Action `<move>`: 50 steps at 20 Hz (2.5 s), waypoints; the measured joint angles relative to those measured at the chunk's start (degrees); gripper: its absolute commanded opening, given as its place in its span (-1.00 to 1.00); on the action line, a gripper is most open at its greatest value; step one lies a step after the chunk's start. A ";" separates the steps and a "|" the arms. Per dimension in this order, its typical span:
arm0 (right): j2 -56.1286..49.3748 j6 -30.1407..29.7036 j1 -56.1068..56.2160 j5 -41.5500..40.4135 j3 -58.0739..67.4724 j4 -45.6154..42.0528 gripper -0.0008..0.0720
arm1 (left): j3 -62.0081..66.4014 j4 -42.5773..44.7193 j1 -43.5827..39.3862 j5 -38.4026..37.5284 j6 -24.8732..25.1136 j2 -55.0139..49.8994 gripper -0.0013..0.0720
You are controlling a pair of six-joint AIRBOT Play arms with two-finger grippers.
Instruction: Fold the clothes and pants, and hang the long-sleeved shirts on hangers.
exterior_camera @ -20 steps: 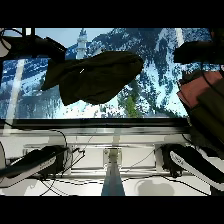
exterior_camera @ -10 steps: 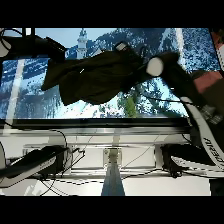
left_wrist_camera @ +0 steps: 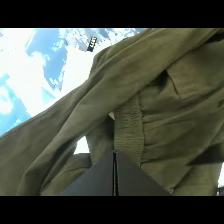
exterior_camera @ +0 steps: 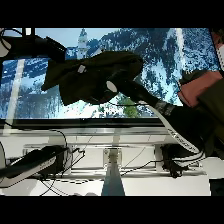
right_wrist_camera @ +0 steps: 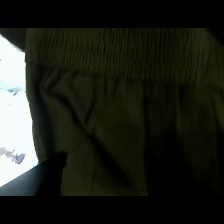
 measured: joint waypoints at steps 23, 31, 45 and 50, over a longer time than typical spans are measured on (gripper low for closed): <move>-17.73 -27.36 5.46 -6.43 12.13 7.06 -0.16 | -2.75 14.78 26.01 -7.54 -23.69 3.37 -0.90; -19.08 -26.14 4.24 -7.02 12.26 4.74 -0.81 | -2.93 14.05 26.18 -7.65 -24.04 2.89 -0.90; -3.48 0.39 -10.56 10.67 19.85 -3.80 -0.89 | -7.56 10.64 26.88 -12.81 -17.16 1.01 -0.91; 5.84 5.46 -26.91 21.68 15.43 -0.85 -0.89 | -21.66 -4.87 32.50 -16.06 -8.72 1.75 -0.90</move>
